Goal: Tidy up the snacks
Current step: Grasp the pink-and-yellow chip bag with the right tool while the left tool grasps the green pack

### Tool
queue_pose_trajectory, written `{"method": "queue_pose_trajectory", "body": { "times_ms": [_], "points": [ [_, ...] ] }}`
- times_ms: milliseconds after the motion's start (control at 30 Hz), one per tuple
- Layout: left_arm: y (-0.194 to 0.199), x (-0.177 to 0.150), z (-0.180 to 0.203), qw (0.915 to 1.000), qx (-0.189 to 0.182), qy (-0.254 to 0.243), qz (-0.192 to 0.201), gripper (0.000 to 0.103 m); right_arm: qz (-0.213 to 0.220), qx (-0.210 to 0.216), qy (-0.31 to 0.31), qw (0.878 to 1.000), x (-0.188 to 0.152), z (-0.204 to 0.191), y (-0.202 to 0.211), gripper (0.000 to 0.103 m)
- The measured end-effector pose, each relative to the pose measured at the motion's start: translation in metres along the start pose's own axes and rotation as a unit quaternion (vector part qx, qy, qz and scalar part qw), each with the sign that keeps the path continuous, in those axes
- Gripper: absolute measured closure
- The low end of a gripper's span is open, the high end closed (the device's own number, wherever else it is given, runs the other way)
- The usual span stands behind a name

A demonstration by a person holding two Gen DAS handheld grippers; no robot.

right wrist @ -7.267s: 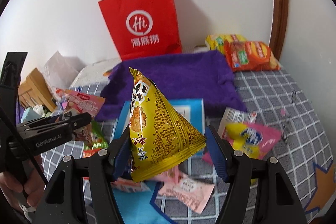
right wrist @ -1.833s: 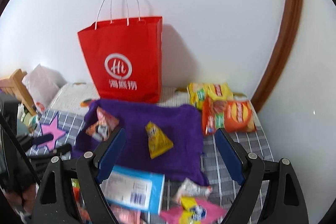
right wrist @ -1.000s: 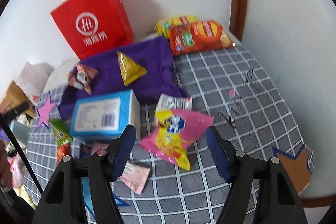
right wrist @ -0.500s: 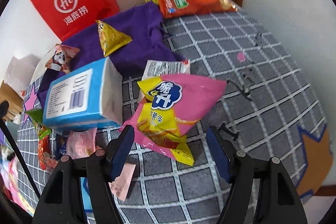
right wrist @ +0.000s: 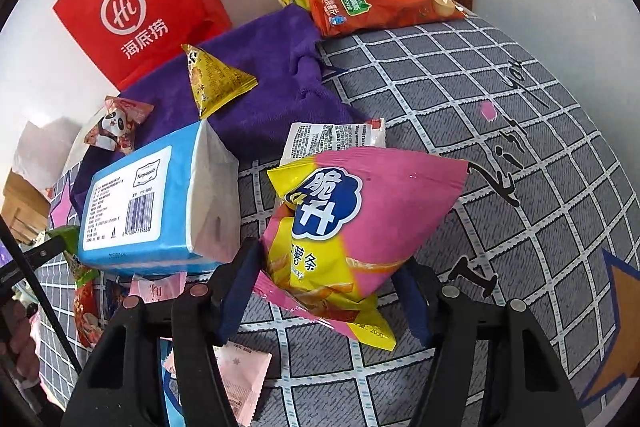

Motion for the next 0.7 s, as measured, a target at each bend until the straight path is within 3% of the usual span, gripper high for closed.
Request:
{"method": "queue_pose_trajectory", "body": {
  "times_ms": [367, 467, 700],
  "points": [
    [-0.031, 0.000, 0.005, 0.9998, -0.004, -0.004, -0.020, 0.044, 0.007, 0.006, 0.006, 1.000, -0.010, 0.005, 0.012, 0.045],
    [-0.032, 0.000, 0.008, 0.9996, -0.019, -0.007, -0.020, 0.055, 0.008, 0.008, 0.006, 1.000, -0.011, 0.004, 0.015, 0.046],
    [-0.014, -0.007, 0.004, 0.9998, -0.018, -0.012, -0.001, 0.061, 0.021, 0.005, 0.017, 1.000, -0.012, -0.004, 0.028, 0.049]
  ]
}}
Point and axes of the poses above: each gripper's, at about its wrist camera, not at the fingertips, and y roughly against the way its jaws point, z to its right, x to its top, the point moved 7 cm from there along -y, roughly the way its jaws point, and after that the axes turned 9 degrees about -z, right-handed, at the moved point
